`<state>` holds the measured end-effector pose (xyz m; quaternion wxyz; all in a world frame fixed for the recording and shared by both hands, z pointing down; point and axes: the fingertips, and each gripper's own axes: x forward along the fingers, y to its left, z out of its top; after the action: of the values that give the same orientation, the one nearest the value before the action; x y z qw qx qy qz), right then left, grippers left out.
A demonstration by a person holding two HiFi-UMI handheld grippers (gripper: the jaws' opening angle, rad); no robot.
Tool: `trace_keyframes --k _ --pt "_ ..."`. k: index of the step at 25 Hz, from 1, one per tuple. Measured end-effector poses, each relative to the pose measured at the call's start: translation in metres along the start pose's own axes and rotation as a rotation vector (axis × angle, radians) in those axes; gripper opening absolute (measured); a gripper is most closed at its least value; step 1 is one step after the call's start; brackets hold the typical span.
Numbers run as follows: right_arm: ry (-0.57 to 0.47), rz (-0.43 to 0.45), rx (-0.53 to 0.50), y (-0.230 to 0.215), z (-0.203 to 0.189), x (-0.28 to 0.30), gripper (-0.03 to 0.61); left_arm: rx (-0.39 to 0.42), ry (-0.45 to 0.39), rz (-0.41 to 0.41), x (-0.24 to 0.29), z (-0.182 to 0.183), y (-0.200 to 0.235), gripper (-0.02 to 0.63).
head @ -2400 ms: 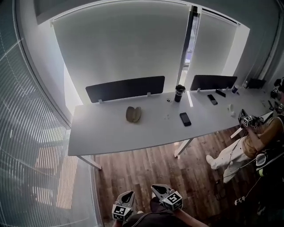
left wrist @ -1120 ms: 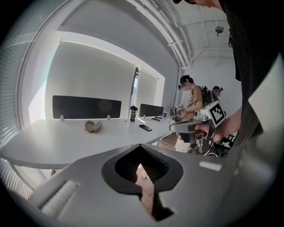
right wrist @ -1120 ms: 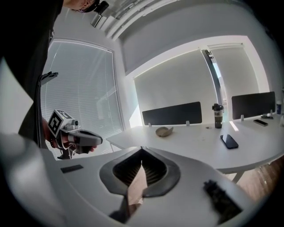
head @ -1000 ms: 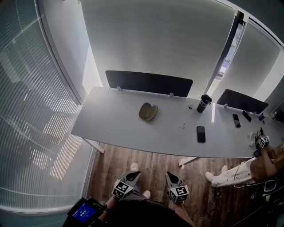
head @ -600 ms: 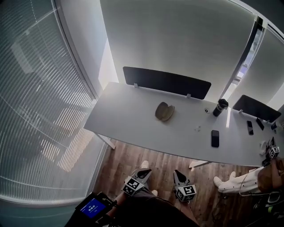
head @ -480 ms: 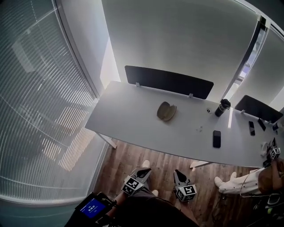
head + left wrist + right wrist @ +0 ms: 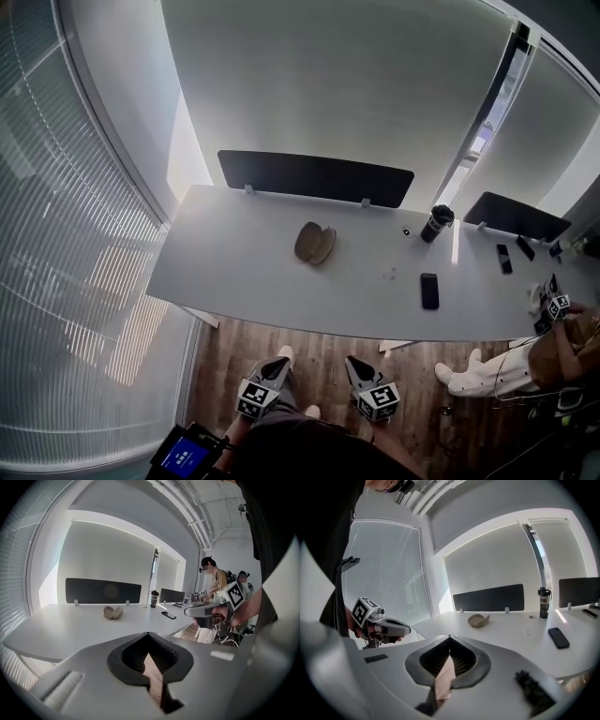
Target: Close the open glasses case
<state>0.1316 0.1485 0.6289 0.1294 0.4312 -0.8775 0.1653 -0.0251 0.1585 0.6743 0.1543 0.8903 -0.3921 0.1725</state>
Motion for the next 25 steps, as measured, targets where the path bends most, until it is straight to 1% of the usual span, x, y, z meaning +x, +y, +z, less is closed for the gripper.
trace_keyframes --k 2,4,8,12,15,19,23,25 --pt "-0.007 -0.004 -0.007 -0.009 0.005 0.004 0.008 -0.005 -0.020 0.001 0.007 0.017 0.007 0.006" --pt "-0.001 -0.009 -0.018 -0.015 0.010 0.008 0.008 0.001 -0.018 -0.003 0.014 0.019 0.017 0.006" --pt "0.008 -0.004 -0.020 -0.022 0.016 0.019 0.008 -0.043 -0.020 0.013 0.020 0.029 0.037 0.006" --pt "0.017 -0.009 -0.035 -0.030 0.026 0.032 0.006 -0.065 -0.020 0.037 0.029 0.043 0.053 0.006" --pt "0.034 -0.018 -0.024 -0.035 0.034 0.046 0.008 -0.062 -0.011 0.031 0.041 0.045 0.066 0.006" --pt "0.031 0.001 -0.033 -0.035 0.040 0.065 0.006 -0.070 -0.002 0.008 0.056 0.049 0.080 0.006" --pt "0.032 0.025 -0.035 -0.037 0.054 0.091 0.006 -0.044 0.010 -0.034 0.077 0.048 0.095 0.006" --pt "0.047 0.021 -0.031 -0.040 0.058 0.097 0.008 -0.057 0.003 -0.052 0.086 0.048 0.097 0.006"
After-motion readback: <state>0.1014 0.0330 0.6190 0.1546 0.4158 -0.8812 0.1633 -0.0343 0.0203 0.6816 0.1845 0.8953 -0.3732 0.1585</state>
